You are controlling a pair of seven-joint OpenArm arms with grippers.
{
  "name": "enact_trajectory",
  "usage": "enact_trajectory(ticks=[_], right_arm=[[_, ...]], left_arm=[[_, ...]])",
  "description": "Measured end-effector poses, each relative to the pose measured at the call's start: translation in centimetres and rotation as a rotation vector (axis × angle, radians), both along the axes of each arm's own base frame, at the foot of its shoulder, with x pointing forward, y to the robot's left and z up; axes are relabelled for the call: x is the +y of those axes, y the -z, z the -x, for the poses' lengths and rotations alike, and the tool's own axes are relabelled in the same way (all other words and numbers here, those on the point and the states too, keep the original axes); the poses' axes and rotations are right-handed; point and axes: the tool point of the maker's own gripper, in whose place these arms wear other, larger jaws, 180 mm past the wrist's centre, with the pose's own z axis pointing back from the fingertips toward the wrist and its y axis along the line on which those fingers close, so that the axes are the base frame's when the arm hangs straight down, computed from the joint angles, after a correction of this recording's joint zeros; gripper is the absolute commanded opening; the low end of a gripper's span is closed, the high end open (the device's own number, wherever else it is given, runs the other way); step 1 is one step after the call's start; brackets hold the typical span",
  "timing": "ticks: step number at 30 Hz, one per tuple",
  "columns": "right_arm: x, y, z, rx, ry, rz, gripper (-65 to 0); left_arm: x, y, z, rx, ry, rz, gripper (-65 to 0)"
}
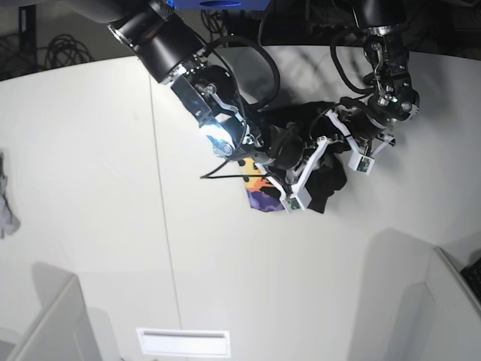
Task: Fold the T-shirt properly
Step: 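Fold the lifted end over toward the left gripper with the right gripper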
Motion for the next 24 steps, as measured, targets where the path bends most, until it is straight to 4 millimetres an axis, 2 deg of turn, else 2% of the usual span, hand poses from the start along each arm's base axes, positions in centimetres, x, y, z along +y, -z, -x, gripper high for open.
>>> enact_trajectory(ticks=[4,8,11,16,19,21,24], right_arm=[[0.2,-0.1,0.0,0.000,0.000,-0.005,-65.0],[-0.4,1.4,-0.4,0.062,0.067,0.034,-65.0],[-0.6,1.5,-0.5,0.066,0.075,0.040,-65.0],[0.8,1.5,0.8,0.051,0.023,0.047,-65.0],[0.7,1.6,0.5,0.042,0.036,0.045,-65.0],[0.5,2.2,0.5,0.053,0.036,0.059,-65.0],[0.5,2.3,0.6,0.057,0.036,0.062,-65.0]], left_arm=[[0.0,0.0,0.0,0.000,0.000,0.000,-65.0],[-0.1,0.0,0.0,-0.001,0.000,0.002,-65.0],[0.0,0.0,0.0,0.001,0.000,0.001,-65.0],[0.2,-0.4,0.7,0.002,0.010,-0.029,-65.0],[2.4,-0.9,2.3,0.029,-0.033,-0.089,-65.0],[4.6,-1.3,3.5,0.042,-0.076,-0.141,-65.0],[6.8,-2.3,4.4,0.062,-0.117,-0.192,-65.0]])
